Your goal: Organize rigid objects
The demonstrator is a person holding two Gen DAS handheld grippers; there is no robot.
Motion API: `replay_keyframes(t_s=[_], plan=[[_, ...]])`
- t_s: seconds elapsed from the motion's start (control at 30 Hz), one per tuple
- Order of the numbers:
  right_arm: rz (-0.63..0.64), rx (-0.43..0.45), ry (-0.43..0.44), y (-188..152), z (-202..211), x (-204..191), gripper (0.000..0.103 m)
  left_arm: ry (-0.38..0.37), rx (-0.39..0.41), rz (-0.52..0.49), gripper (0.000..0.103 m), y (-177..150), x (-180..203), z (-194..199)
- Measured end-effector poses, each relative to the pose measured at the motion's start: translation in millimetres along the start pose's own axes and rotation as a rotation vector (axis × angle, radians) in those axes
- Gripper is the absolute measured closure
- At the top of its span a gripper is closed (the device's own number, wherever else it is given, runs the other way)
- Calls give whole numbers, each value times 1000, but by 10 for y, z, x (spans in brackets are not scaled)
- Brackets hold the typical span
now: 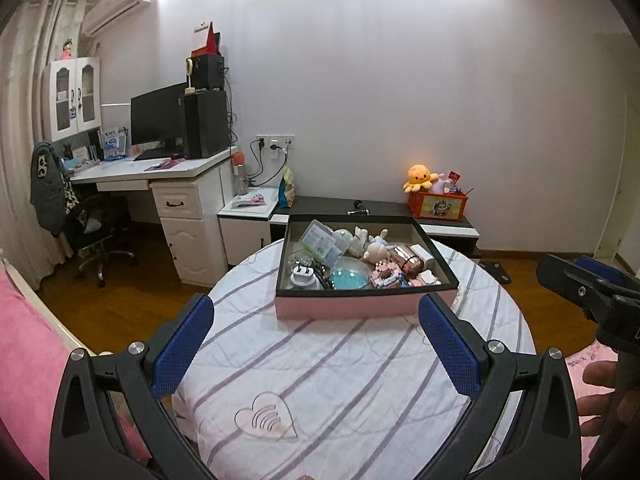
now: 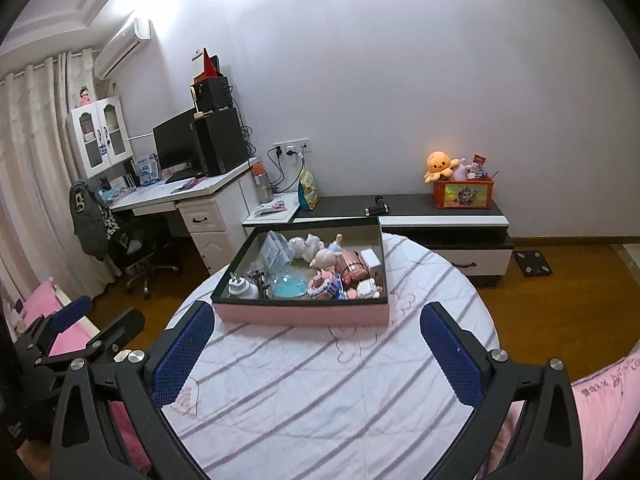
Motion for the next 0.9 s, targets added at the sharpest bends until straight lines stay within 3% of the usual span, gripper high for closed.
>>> replay_keyframes(t_s=[0.3, 0.9], plan=[[5, 5, -32, -209, 225, 3, 0, -11, 2, -2, 0, -117, 57, 181], [4, 19, -41, -229, 297, -10, 0, -18, 1, -10, 0, -148, 139, 204]])
Point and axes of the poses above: each gripper's, at about its wrist camera, not at the fingertips, and z roughly against the way its jaws point, x to its right, y to its top, the point moved 5 cm from there along -z, roughly the way its jaws point, and after that the axes turned 2 degrees about -z, right-handed, at the moved point
